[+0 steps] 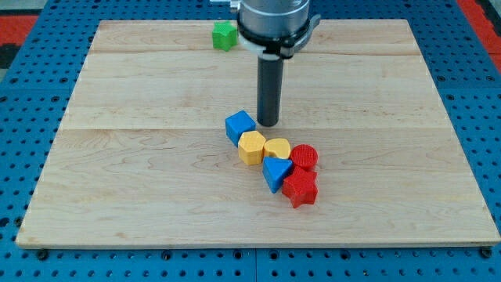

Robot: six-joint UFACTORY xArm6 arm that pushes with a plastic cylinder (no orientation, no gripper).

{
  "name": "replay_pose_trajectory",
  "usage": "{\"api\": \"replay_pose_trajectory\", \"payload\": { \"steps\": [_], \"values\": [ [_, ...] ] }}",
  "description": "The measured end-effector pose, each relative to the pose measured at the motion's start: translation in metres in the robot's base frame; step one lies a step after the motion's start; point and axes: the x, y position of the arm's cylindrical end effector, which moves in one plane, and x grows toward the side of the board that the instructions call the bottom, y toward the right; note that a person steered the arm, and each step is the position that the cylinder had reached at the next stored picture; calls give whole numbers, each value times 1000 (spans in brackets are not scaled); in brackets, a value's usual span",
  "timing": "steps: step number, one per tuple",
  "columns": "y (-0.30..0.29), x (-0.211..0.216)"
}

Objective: Move the cube towards the top left corner

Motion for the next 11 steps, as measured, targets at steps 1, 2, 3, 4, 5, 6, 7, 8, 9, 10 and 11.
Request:
{"api": "replay_pose_trajectory", "payload": {
  "steps": [1, 2, 3, 4, 5, 6, 7, 8, 9, 10, 11],
  "values": [
    [-66, 0],
    [-91, 0],
    [-98, 44],
    [-139, 70],
    [-141, 88],
    [-192, 78],
    [-218, 13],
    [-213, -57],
    [-191, -118],
    [-177, -137],
    [-235, -120]
  ]
}}
